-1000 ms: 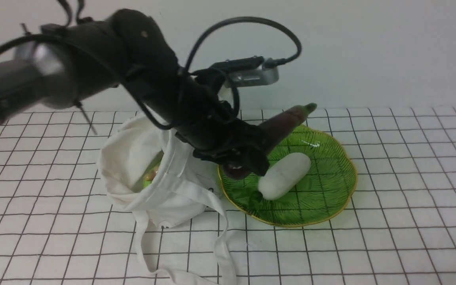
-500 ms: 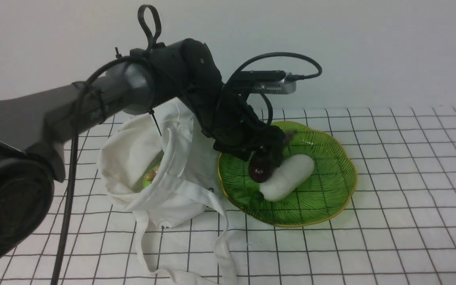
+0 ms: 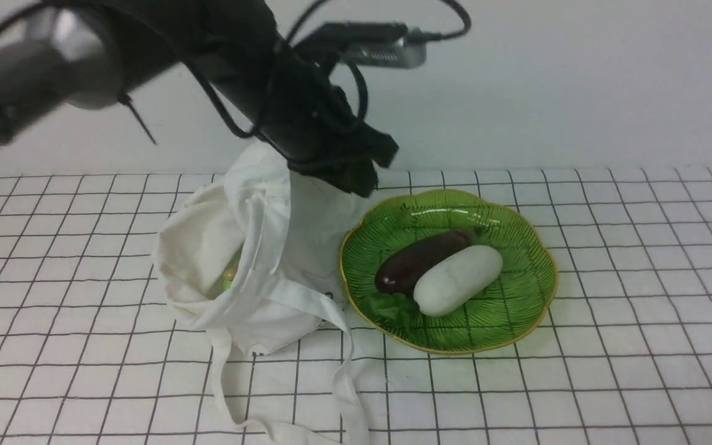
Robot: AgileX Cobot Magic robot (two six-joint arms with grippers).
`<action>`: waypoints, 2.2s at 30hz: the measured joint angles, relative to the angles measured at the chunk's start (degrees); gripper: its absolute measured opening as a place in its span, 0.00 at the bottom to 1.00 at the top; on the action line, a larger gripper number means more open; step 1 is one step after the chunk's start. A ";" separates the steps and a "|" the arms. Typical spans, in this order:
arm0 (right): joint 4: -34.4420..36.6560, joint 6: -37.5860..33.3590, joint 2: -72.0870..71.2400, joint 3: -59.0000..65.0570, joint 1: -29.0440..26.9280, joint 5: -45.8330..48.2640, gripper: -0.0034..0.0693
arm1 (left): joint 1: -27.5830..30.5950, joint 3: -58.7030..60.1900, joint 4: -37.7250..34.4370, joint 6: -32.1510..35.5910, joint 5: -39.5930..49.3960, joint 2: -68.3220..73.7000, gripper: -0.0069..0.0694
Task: Take vegetables from bag on white checkered tablecloth place on plate.
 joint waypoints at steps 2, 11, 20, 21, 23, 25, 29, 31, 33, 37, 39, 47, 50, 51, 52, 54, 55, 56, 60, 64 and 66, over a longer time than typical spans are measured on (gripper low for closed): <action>0.00 0.00 0.00 0.00 0.00 0.00 0.02 | 0.07 0.79 5.26 0.00 4.78 -6.29 0.10; 0.00 0.00 0.00 0.00 0.00 0.06 0.02 | 0.07 30.06 10.61 -1.88 -0.83 -30.80 0.08; 0.00 0.00 0.00 0.00 0.00 0.06 0.02 | 0.07 64.25 9.83 -7.01 -27.24 -66.59 0.08; 0.00 0.00 0.00 0.00 0.00 0.06 0.02 | 0.07 69.84 10.51 -7.01 -33.11 -74.70 0.08; 0.00 0.00 0.00 0.00 0.00 0.06 0.02 | 0.07 74.12 10.92 -7.08 -37.61 -81.33 0.08; 0.00 0.00 0.00 0.00 0.00 0.06 0.02 | 0.07 77.66 11.06 -7.46 -41.12 -88.10 0.08; 0.00 0.00 0.00 0.00 0.00 0.06 0.02 | 0.07 84.70 11.35 -8.26 -45.66 -98.83 0.08; 0.00 0.00 0.00 0.00 0.00 0.06 0.02 | 0.07 86.82 12.05 -8.21 -46.70 -101.65 0.08; 0.00 0.00 0.00 0.00 0.00 0.06 0.02 | 0.07 88.08 12.62 -8.11 -46.92 -103.12 0.08; 0.00 0.00 0.00 0.00 0.00 0.06 0.02 | 0.07 88.61 13.12 -8.11 -45.92 -103.39 0.08; 0.00 0.00 0.00 0.00 0.00 0.06 0.02 | 0.07 88.71 13.19 -8.11 -44.10 -103.39 0.08; 0.00 0.00 0.00 0.00 0.00 0.06 0.02 | 0.07 88.73 13.21 -8.04 -41.86 -103.39 0.08; 0.00 0.00 0.00 0.00 0.00 0.06 0.02 | 0.07 88.73 13.21 -8.03 -41.86 -103.39 0.08; 0.00 0.00 0.00 0.00 0.00 0.06 0.02 | 0.07 88.73 13.21 -8.03 -41.71 -103.39 0.08; 0.00 0.00 0.00 0.00 0.00 0.06 0.02 | 0.07 88.78 13.21 -8.03 -41.40 -103.39 0.08; 0.00 0.00 0.00 0.00 0.00 0.06 0.02 | 0.07 88.78 13.21 -8.03 -40.93 -103.39 0.08; 0.00 0.00 0.00 0.00 0.00 0.06 0.02 | 0.07 89.04 13.21 -8.03 -40.70 -103.39 0.08; 0.00 0.00 0.00 0.00 0.00 0.06 0.02 | 0.07 89.44 13.21 -8.03 -40.52 -103.39 0.08; 0.00 0.00 0.00 0.00 0.00 0.06 0.02 | 0.24 93.65 14.16 -8.35 -42.88 -103.39 0.08; 0.00 0.00 0.00 0.00 0.00 0.06 0.02 | 4.39 98.12 15.35 -9.88 -46.93 -103.39 0.08; 0.00 0.00 0.00 0.00 0.00 0.06 0.02 | 9.05 99.30 15.51 -9.93 -47.73 -103.39 0.08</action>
